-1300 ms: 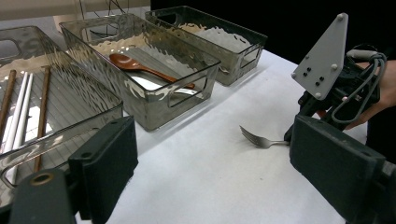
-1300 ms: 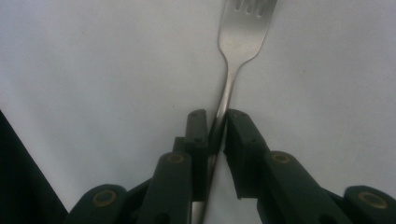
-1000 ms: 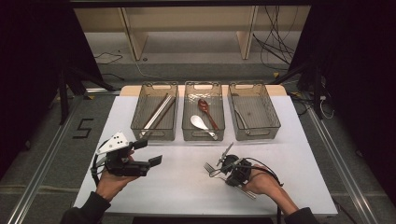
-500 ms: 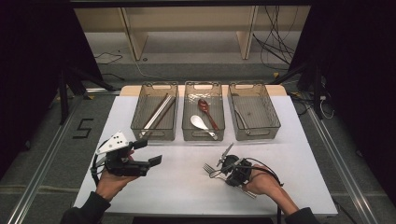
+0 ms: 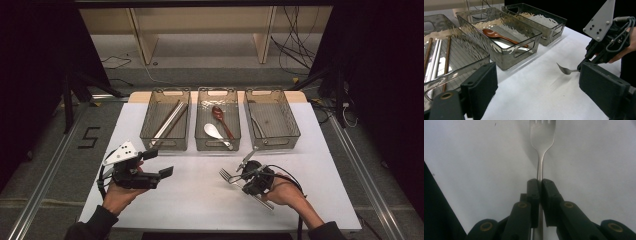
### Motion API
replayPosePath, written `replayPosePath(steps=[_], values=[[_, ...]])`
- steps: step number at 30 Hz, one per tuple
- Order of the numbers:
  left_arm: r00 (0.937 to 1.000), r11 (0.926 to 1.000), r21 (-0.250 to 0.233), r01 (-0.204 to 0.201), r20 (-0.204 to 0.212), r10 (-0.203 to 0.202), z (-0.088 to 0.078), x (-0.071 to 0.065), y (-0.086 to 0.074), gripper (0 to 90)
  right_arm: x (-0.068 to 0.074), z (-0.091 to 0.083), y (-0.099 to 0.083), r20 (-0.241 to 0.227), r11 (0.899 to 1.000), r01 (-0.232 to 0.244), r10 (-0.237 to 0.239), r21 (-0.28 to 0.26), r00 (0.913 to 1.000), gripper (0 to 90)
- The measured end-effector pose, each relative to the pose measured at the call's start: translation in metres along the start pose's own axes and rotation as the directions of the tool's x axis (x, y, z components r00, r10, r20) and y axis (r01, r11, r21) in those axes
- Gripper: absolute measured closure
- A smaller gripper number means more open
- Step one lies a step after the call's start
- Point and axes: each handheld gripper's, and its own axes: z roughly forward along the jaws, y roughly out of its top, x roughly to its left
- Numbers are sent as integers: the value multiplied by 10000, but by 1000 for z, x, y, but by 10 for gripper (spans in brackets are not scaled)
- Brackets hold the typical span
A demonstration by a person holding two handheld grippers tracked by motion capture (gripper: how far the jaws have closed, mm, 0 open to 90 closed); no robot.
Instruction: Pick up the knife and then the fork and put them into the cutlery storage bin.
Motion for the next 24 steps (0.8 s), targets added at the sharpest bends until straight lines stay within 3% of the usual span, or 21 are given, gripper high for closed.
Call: replayPosePath(steps=[9,14,24], values=[[10000,10000,56,-75,-15,75,0,0,0,145,-6,-17,5,-9,9952,-260,261,-945,9997,853],[10000,10000,-2,-26,-31,26,0,0,0,145,-13,-30,7,-70,9801,-616,614,-1884,9981,854],[10000,10000,-5,-24,-59,24,0,1,0,145,-35,-51,11,-10,9482,-1336,1392,-2882,9903,854]])
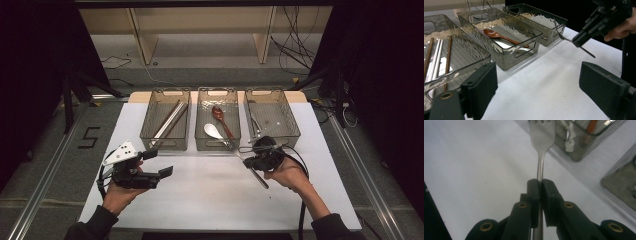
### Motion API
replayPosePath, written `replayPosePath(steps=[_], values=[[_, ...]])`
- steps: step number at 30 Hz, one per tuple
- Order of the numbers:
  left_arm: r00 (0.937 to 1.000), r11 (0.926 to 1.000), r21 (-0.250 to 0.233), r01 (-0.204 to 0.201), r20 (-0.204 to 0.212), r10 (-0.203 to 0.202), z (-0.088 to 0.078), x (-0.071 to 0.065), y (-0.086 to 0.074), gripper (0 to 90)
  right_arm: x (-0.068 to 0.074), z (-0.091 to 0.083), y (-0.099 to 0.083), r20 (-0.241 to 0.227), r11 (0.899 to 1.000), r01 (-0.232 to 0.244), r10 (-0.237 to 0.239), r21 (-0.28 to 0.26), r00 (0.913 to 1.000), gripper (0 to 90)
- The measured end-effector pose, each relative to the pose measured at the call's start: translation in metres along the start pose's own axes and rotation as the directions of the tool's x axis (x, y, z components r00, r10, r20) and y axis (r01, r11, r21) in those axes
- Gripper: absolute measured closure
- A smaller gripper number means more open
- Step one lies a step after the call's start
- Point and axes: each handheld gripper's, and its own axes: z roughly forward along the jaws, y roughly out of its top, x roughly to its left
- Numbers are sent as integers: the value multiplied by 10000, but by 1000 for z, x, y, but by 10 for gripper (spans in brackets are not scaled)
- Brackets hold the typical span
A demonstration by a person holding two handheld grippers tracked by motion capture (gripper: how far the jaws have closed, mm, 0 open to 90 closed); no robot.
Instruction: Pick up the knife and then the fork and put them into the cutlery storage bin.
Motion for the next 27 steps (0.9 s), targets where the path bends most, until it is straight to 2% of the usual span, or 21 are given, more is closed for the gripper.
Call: replayPosePath(steps=[6,13,27], values=[[10000,10000,-21,19,-18,-19,0,1,0,145,-18,-13,8,60,9966,-517,522,-635,9986,854],[10000,10000,-34,30,-3,-30,-1,1,0,144,-34,-27,20,291,9890,-814,856,-1236,9959,854],[10000,10000,-38,21,-9,-21,-1,1,0,145,-60,-42,39,618,9753,-1359,1486,-1741,9870,854]])
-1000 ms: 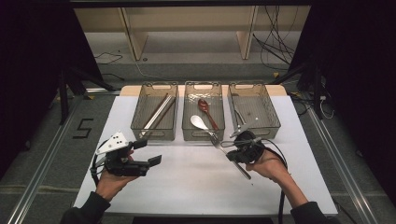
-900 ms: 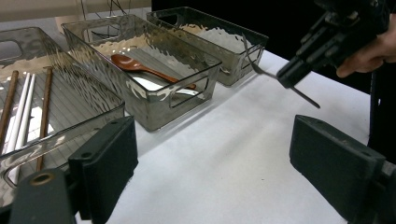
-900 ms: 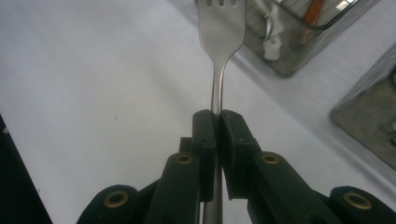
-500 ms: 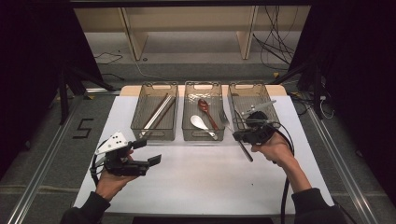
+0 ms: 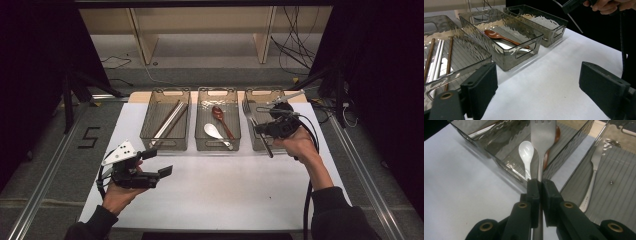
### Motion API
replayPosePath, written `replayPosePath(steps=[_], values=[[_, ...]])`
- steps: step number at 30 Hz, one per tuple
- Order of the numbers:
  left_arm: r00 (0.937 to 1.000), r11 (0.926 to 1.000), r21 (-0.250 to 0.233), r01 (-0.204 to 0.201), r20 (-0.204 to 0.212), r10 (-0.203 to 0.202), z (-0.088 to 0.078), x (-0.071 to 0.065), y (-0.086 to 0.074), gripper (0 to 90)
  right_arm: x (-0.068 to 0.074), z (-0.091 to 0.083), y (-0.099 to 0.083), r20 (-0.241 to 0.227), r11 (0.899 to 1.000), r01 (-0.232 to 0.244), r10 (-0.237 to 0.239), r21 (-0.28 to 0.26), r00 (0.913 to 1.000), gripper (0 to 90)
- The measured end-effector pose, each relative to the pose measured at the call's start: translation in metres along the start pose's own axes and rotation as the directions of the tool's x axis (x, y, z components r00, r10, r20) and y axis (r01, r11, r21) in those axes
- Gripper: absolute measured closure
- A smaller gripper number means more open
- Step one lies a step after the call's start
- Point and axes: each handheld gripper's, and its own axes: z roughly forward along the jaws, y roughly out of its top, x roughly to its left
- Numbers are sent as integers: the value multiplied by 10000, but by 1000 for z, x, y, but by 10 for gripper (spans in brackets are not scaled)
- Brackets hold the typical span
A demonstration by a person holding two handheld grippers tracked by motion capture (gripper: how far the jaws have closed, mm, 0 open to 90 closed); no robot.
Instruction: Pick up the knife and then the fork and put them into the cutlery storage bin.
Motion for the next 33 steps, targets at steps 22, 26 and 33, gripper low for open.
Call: replayPosePath(steps=[22,26,33], values=[[10000,10000,-94,32,7,-32,0,0,0,145,-39,-4,25,800,9914,-1192,1232,-534,9892,854],[10000,9999,-106,56,9,-56,0,1,0,145,-44,-4,29,893,9891,-1341,1393,-613,9862,854],[10000,9999,-100,41,16,-41,0,0,0,145,-54,0,34,1082,9852,-1607,1665,-604,9801,854]])
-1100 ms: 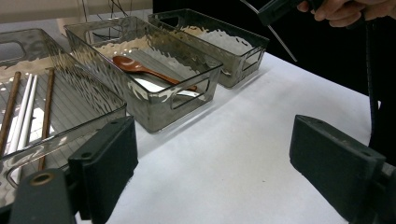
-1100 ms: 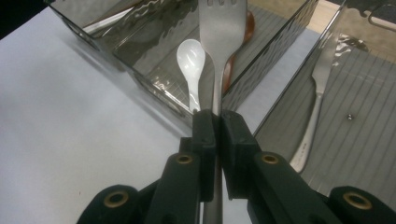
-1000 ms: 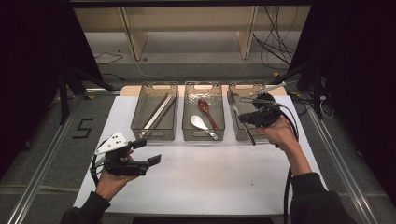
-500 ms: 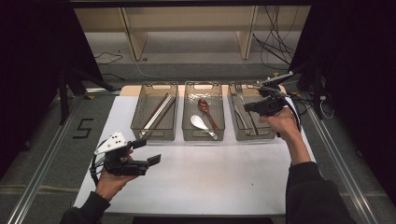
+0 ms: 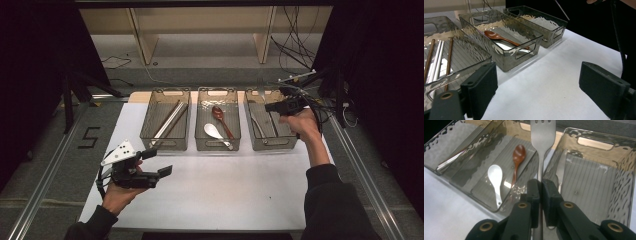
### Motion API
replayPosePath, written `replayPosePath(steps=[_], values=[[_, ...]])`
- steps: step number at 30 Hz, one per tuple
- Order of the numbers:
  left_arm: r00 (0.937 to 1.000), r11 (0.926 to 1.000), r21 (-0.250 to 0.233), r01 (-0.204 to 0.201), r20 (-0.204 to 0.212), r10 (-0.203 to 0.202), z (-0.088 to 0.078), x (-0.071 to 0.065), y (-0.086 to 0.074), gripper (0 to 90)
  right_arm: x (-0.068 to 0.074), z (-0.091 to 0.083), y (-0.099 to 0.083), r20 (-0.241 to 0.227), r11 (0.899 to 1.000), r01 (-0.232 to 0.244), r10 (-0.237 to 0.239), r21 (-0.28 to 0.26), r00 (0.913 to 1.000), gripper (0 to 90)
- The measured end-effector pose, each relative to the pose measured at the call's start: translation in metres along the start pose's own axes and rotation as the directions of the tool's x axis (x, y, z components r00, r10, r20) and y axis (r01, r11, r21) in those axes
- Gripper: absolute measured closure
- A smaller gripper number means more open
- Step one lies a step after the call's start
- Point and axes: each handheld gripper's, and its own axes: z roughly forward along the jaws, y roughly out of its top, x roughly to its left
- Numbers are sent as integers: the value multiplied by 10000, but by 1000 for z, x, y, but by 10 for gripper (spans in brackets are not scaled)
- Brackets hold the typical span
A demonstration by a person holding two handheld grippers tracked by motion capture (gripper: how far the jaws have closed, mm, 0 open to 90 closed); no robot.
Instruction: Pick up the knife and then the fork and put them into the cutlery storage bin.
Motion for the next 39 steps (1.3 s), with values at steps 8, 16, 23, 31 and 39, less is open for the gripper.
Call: replayPosePath(steps=[8,16,23,31,39], values=[[10000,10000,-12,16,22,-16,0,0,0,145,-12,4,9,193,9987,-507,508,-66,9985,854],[10000,10000,-26,28,23,-28,0,0,0,144,-21,9,12,301,9960,-875,880,-167,9957,854],[10000,10000,-32,35,20,-35,0,0,0,145,-26,14,11,463,9933,-1139,1147,-189,9923,853],[10000,10000,-34,34,23,-34,-1,0,0,145,-30,20,10,602,9912,-1321,1326,-120,9893,853],[10000,10000,-50,47,33,-47,-1,0,0,145,-33,27,9,672,9887,-1497,1496,-37,9865,853]])
